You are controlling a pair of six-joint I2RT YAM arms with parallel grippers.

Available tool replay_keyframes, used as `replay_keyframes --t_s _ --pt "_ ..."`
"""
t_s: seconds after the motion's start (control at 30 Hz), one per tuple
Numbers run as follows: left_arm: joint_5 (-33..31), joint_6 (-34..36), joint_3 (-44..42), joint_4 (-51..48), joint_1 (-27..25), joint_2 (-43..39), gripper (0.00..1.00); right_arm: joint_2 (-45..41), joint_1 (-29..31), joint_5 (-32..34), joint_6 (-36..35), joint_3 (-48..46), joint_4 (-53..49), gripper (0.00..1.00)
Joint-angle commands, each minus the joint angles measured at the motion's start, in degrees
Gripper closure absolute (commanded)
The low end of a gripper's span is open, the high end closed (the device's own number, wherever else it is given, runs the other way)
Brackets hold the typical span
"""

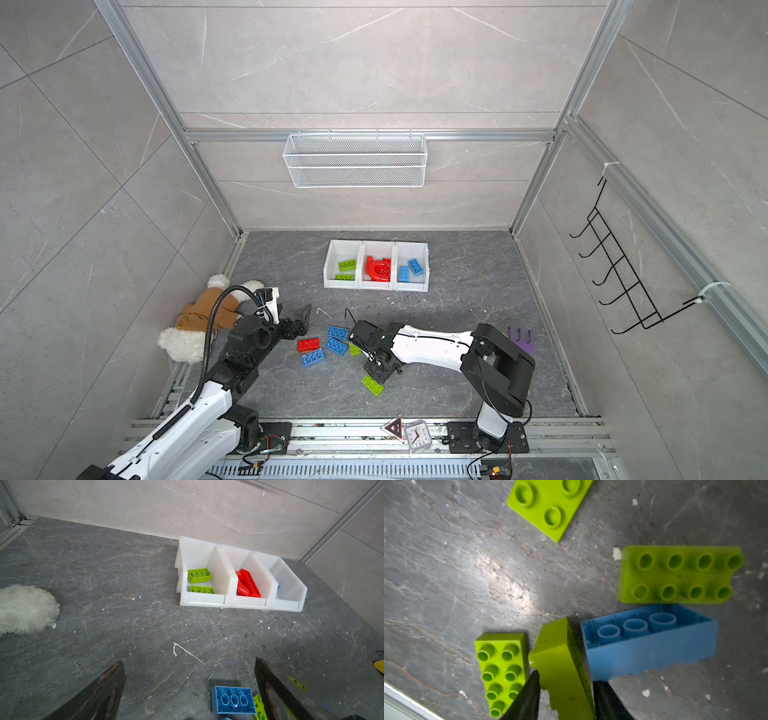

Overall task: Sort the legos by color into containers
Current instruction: 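Lower and close the right gripper on a lime-green brick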

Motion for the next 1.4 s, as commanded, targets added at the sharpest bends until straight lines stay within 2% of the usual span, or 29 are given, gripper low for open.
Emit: replay_keyframes --t_s 0.0,0.17,0.43,0.47,0.53,0.73,1.1,1.37 --pt "-0.1 0.1 0.8 1.7 0.1 -0.8 0.0 -1.2 -0.1 0.7 0.5 -1.0 0.3 0.6" --pt "0.0 0.0 0.9 1.8 0.1 -0.5 0.0 -4.2 -0.1 -0.6 0.0 -0.6 -0.6 0.66" --pt "0.1 -0.1 0.9 1.9 0.1 -0.6 0.0 -9.7 -1.5 -1.0 -0.8 2.1 -3.1 0.69" --pt "0.1 -0.1 0.9 1.9 0.1 -0.6 0.0 -9.6 -2.0 -0.7 -1.0 2.7 -3.7 0.66" --pt "0.1 0.1 1.0 1.6 0.1 -0.7 0.0 -8.6 -2.2 1.4 -1.3 3.9 -5.7 0.52" --pt "-0.1 0.1 0.9 1.5 0.1 -1.2 0.0 -7.0 -1.9 -1.6 -1.6 1.7 -5.0 0.46" --pt "0.0 0.1 0.9 1.8 0.1 -0.5 0.0 -2.1 -1.0 -3.2 -1.6 -0.7 -0.6 0.48" --pt "-0.2 0.1 0.8 1.9 0.1 -0.3 0.0 1.1 -1.1 -1.8 -1.4 -0.5 1.0 0.56"
